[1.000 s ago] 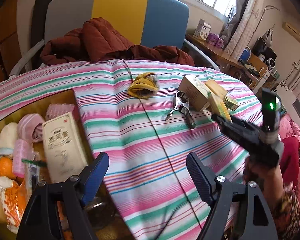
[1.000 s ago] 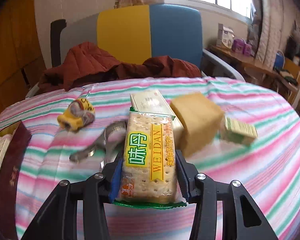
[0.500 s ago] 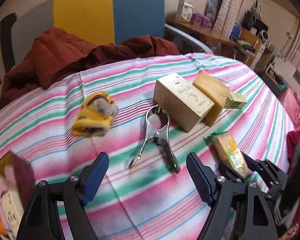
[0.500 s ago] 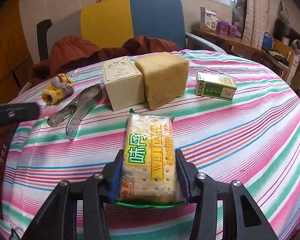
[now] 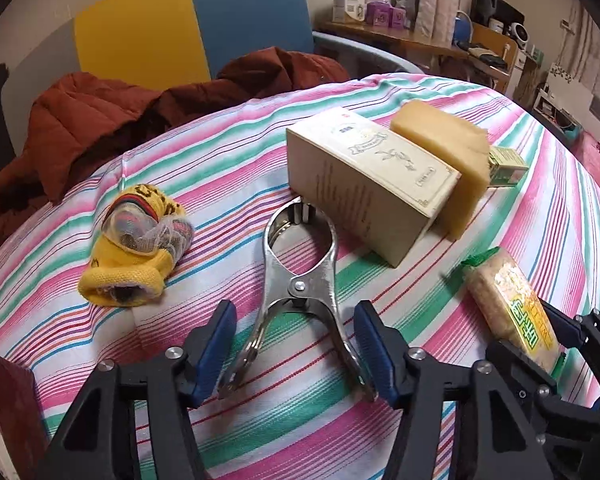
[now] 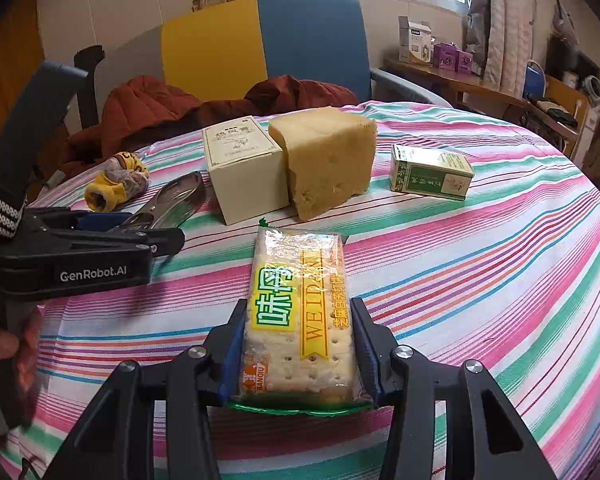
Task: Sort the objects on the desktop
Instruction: 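Grasp the WEIDAN cracker pack with the right tool while the left tool grasps a silver clip, then carry the WEIDAN cracker pack and silver clip into the gold tray and release both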
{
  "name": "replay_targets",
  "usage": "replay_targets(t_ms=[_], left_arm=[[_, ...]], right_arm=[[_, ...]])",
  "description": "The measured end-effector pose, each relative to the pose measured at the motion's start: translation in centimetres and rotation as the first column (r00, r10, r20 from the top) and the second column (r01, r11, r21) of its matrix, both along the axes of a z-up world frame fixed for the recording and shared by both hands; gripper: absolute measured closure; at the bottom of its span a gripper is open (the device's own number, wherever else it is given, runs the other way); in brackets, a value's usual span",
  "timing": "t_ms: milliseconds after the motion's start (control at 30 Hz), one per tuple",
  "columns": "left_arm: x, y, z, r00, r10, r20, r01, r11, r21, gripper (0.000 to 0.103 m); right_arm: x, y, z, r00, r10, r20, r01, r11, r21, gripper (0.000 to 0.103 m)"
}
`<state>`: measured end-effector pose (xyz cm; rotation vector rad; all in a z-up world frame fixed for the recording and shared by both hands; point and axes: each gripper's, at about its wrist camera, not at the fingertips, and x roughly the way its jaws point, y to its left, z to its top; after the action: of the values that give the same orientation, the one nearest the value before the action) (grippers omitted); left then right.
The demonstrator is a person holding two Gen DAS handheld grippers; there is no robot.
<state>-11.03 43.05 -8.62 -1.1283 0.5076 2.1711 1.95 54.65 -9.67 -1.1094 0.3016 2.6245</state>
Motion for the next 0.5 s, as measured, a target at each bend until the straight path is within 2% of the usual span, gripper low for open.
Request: replay_targets(t_ms=[133,500], left_arm=[[0.8,-1.0,-0.1,1.000,0.001,-0.030,0.000,0.999,0.037,0.043],[2.9,-3.4,-0.2,0.997,0.024,-0.078,-0.020,0.999,0.043,0.044]], right_arm=[[0.0,-0.1,0.0,1.000,0.000,0.000,0.000,1.000,0.003,0.054],[0.1,-0.4,0.2,1.000,0.001,0.002,-0.001,1.000,0.016,0.054]])
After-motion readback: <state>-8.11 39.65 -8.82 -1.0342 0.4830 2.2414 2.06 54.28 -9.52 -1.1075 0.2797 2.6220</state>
